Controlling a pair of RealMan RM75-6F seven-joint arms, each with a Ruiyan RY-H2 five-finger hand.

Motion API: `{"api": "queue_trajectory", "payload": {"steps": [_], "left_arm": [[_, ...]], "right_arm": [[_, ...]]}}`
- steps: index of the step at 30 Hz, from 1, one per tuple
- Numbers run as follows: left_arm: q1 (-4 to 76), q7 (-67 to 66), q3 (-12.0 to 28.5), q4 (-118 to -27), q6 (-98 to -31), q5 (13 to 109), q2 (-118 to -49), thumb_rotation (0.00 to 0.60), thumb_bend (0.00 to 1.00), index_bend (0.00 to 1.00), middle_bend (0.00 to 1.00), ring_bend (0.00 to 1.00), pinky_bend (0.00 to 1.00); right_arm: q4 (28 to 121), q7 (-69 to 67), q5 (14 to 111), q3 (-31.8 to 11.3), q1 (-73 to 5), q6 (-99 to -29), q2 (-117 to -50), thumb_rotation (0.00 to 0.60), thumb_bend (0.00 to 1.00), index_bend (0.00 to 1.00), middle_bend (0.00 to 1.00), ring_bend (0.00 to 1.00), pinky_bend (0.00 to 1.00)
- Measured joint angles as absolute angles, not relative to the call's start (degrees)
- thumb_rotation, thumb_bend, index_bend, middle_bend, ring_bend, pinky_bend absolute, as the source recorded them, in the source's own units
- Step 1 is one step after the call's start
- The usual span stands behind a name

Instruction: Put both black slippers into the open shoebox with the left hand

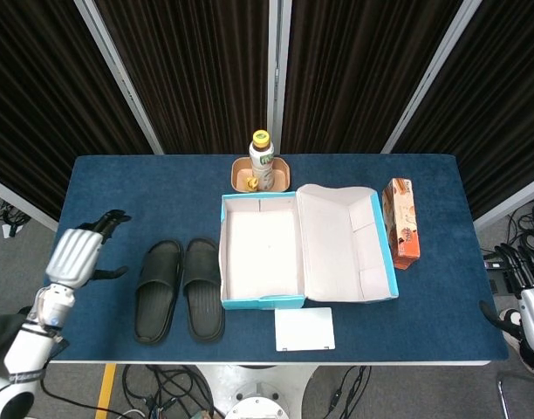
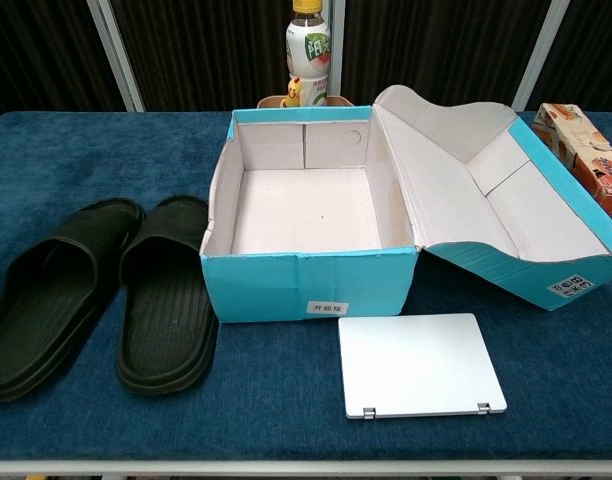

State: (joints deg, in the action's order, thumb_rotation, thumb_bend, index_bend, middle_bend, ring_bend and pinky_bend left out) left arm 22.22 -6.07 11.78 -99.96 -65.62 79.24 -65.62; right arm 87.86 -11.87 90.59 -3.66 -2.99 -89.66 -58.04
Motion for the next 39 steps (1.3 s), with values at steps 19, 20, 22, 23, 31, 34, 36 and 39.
{"api": "queue_trajectory", "payload": {"steps": [19,20,22,23,31,34,36,39], "left_arm": [[44.3,-22.5,10.2,-100.5,-45.1,43.0,-75.4,0.6,0.0,0.07,0.03,0.65,0.72],[44.6,-22.6,9.8,-100.4,-45.2,42.3,-75.9,0.6,0.0,0.07,0.03,0.65,0.72],[45.4,-22.9,9.1,-100.2,-45.2,40.9,-76.6,0.6,0.0,0.07,0.03,0.65,0.72],[45.8,-23.0,8.9,-100.1,-45.1,40.3,-77.0,0.6,0.0,0.07,0.03,0.65,0.72],[48.9,-21.8,7.9,-95.5,-43.4,35.5,-80.6,0.6,0.0,0.07,0.01,0.65,0.72],[50.3,-22.2,7.3,-94.2,-43.1,33.4,-81.9,0.6,0.0,0.07,0.01,0.65,0.73],[51.2,-22.8,6.8,-93.3,-43.1,32.2,-82.6,0.6,0.0,0.07,0.03,0.66,0.73],[52.5,-23.8,6.1,-91.7,-43.1,29.7,-83.8,0.6,0.0,0.08,0.1,0.69,0.73]], "right_arm": [[87.1,-13.0,89.2,-3.5,-2.3,-89.3,-57.3,0.6,0.16,0.01,0.08,0.0,0.04],[87.0,-13.1,89.1,-3.5,-2.3,-89.2,-57.4,0.6,0.16,0.01,0.08,0.0,0.04],[86.9,-13.2,89.1,-3.5,-2.3,-89.2,-57.4,0.6,0.16,0.01,0.08,0.0,0.04],[86.9,-13.3,89.1,-3.5,-2.3,-89.1,-57.5,0.6,0.16,0.01,0.08,0.0,0.04],[86.4,-13.6,88.8,-3.4,-2.2,-88.9,-57.6,0.6,0.16,0.01,0.08,0.0,0.04],[86.3,-13.6,88.8,-3.4,-2.3,-88.7,-57.7,0.6,0.16,0.01,0.08,0.0,0.04],[86.3,-13.6,88.8,-3.4,-2.4,-88.4,-57.7,0.6,0.16,0.01,0.08,0.0,0.04],[86.3,-13.6,88.6,-3.4,-2.4,-88.3,-57.8,0.6,0.16,0.01,0.08,0.0,0.04]]}}
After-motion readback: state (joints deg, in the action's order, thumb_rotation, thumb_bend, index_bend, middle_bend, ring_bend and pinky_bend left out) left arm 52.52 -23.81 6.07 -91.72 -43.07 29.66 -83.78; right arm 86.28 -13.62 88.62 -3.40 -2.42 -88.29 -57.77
